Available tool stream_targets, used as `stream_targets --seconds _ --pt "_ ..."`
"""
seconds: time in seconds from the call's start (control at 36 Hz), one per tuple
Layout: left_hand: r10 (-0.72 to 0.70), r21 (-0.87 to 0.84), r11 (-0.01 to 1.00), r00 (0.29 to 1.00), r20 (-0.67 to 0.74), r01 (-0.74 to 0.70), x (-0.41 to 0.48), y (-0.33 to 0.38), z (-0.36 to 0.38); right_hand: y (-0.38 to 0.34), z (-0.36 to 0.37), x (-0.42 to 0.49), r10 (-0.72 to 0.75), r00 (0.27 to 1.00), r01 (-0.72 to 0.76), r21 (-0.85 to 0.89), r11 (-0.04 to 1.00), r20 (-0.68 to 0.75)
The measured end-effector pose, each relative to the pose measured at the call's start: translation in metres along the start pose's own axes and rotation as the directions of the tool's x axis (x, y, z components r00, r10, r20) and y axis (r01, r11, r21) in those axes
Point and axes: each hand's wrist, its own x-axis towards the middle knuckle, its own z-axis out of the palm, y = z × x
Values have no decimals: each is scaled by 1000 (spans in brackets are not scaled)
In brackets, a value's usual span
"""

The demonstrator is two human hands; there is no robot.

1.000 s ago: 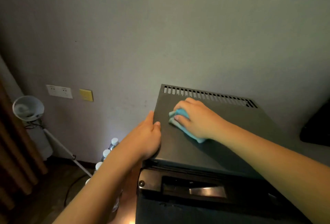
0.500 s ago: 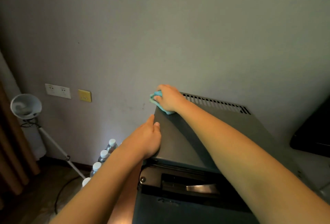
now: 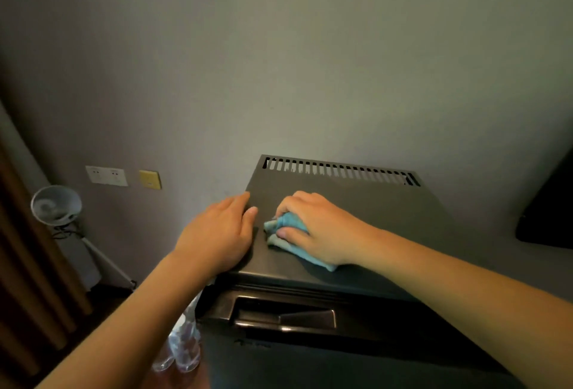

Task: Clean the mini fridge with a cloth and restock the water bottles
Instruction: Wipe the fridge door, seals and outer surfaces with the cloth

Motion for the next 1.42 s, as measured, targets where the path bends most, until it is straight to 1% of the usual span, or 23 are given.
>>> stream_targets --seconds 0.03,0.06,0.14,0.19,0.25,0.31,0.39,0.44,0.5,0.56,0.61,0.69,0.81,0.94,1.03,1.08,1.14,1.17,1.19,1.28,1.33,1.36,1.42 --pt "43 49 998 999 -31 -42 2 6 -1 6 0 -7 9 1000 -9 3 1000 -17" --pt "78 60 995 995 -60 -75 3 7 -4 8 -1 -9 21 999 -21 -2 1000 -29" --pt "133 29 991 990 -55 -131 9 17 -7 21 -10 -19 97 994 -99 -30 995 -60" --pt "124 -18 992 991 -42 -125 9 25 0 34 -14 -25 167 984 -171 -66 983 -62" --pt "88 -110 989 994 -67 -95 9 25 4 37 -13 -26 199 979 -203 -96 974 -54" --pt "39 -205 978 997 -61 -51 9 22 4 27 -11 -25 195 979 -201 -119 972 -60" --pt "13 -266 964 999 -34 -22 6 19 3 -4 -3 -22 138 988 -144 -89 986 -71" --pt "18 -268 963 1000 -14 -21 6 19 3 -28 7 -22 77 995 -82 -85 993 -68" --pt "24 -286 958 1000 8 -20 6 18 3 -46 14 -24 27 997 -35 -125 992 -70" --pt "24 -299 954 1000 16 -18 7 17 4 -51 15 -29 22 996 -34 -143 989 -88" --pt "27 -272 962 1000 2 -26 8 17 7 -45 12 -38 59 994 -71 -126 990 -95" --pt "26 -158 987 1000 -9 -27 10 18 11 -21 3 -53 190 977 -201 -129 971 -93" --pt "43 -88 995 999 -26 -45 10 17 13 27 -12 -80 403 905 -421 -147 895 -136" --pt "80 44 996 994 -79 -77 14 22 16 76 -31 -117 644 745 -666 -158 729 -173" --pt "102 93 991 993 -58 -97 23 36 19 88 -35 -128 706 675 -737 -153 658 -212" --pt "135 127 983 991 -5 -133 29 50 23 86 -35 -128 731 641 -767 -161 621 -233" --pt "176 147 973 984 18 -177 34 63 27 79 -33 -120 749 619 -785 -193 588 -238" --pt "190 148 970 982 19 -191 37 70 30 73 -32 -115 746 621 -783 -203 587 -238" --pt "203 147 968 979 18 -203 40 75 32 66 -29 -110 731 639 -769 -204 606 -240" --pt "219 112 969 976 17 -220 49 85 41 41 -17 -95 615 755 -655 -200 729 -229" --pt "211 54 976 977 14 -212 51 85 45 31 -9 -88 544 814 -579 -216 786 -204" --pt "205 27 978 979 8 -205 51 84 47 31 -7 -87 530 826 -563 -214 799 -194" --pt "196 -9 980 980 -10 -197 51 81 48 40 -11 -85 539 818 -571 -180 801 -199"
